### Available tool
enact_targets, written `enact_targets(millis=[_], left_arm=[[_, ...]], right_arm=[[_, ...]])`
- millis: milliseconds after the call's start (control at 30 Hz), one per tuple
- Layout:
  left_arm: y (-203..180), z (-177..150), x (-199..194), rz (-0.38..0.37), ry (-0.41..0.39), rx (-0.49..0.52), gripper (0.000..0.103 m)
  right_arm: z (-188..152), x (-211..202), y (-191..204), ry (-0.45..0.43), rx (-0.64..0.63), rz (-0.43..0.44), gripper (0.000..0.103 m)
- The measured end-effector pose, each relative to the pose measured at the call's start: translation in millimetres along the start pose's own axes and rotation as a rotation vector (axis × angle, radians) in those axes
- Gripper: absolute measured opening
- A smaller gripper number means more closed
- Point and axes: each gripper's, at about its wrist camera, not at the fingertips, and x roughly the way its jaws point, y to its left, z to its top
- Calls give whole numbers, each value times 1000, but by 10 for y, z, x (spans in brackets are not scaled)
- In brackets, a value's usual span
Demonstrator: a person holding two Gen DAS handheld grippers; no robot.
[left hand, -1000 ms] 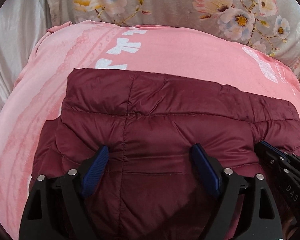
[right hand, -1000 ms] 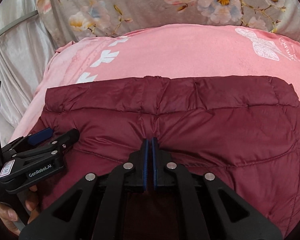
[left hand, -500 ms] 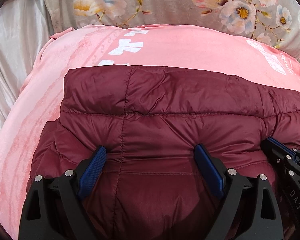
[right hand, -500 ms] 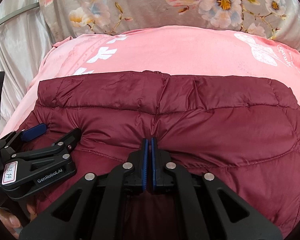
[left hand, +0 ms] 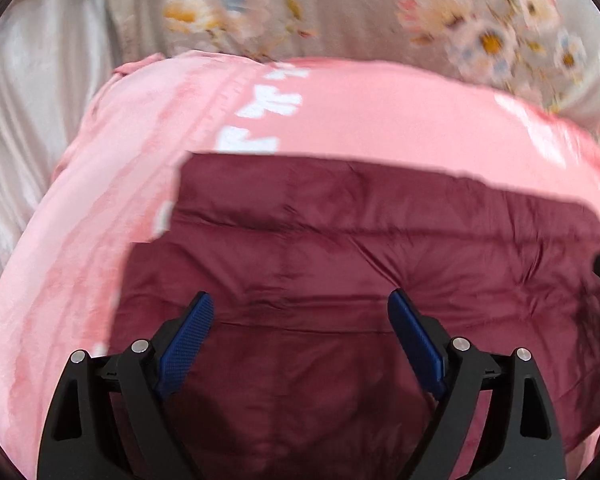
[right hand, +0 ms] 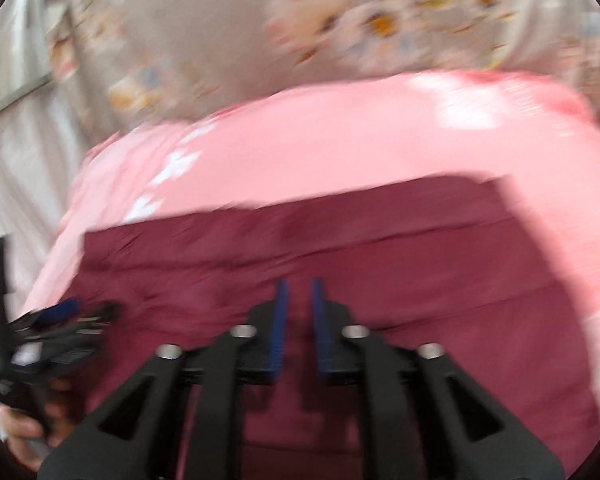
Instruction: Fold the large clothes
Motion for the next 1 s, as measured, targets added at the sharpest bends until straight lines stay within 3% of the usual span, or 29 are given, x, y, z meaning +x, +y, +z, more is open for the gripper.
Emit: enact_targets(millis=[100, 133, 200, 267, 367, 467, 1000], left_arm=[[74, 131, 4, 10, 1, -36, 86], [58, 161, 55, 27, 7, -35, 85], [2, 177, 167, 42, 29, -30, 73], [-74, 138, 309, 49, 50, -32, 72], [-225, 39, 341, 119, -7, 18, 70], [-320, -22, 347, 155, -36, 58, 64], [-354, -17, 431, 175, -24, 89, 64]], right_arm=[[32, 81, -402, 24, -2, -134, 28], [15, 116, -468, 32, 6, -131, 26], [-46, 179, -568, 37, 24, -101, 26], [-99, 221, -526, 22, -10, -125, 27], [-158, 287, -451, 17, -67, -178, 28], [-168, 320, -471, 26, -65, -177, 29], [-197, 355, -486, 31, -59, -170, 30]])
